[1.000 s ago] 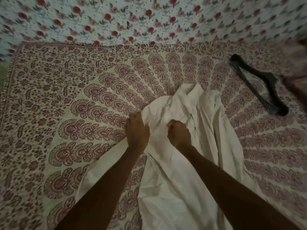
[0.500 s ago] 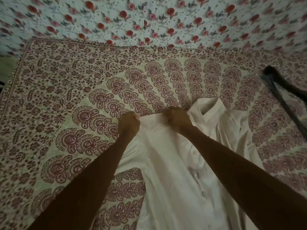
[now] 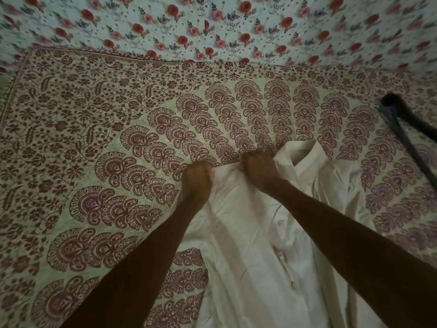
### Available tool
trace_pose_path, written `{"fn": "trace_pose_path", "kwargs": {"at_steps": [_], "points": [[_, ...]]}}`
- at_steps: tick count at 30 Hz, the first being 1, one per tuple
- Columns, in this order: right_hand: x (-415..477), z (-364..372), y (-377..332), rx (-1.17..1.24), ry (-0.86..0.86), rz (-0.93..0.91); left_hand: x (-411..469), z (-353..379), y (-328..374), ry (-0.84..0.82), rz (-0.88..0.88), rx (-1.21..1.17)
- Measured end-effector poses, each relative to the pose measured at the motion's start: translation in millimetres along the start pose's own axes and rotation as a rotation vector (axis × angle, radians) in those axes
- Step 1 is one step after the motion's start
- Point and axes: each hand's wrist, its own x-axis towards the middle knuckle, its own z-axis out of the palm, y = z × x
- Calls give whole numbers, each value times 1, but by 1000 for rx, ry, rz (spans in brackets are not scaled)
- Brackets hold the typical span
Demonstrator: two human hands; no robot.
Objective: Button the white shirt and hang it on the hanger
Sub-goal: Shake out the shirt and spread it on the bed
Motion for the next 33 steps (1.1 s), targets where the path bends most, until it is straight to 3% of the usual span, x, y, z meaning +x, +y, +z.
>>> {"fn": "trace_pose_path", "kwargs": {"at_steps": [5,9,12,14,19,25,29,33], "points": [[33,-22,-5,12,9,45,34,-20,-9,42,-136,-95],[24,-11,-6,-33,-33,58,17,-12,-7,-113,-24,-165],[11,-3,-5,-28,-18,14,-3,-3,-7,-97,56,-146],[9,-3,-4,-27,-9,-25,6,-6,-9,-43,65,-93],[10,-5,-4,9,29,-98,48,-12,-16,-22,-134,122],[-25,-8,11,109,297,-33,22,5,16,110,-186,368],[-69,-27,38,231,427,147,-12,28,72,189,66,93],[-126,-46,79,403,459,435,-30,56,153,68,315,-182]]}}
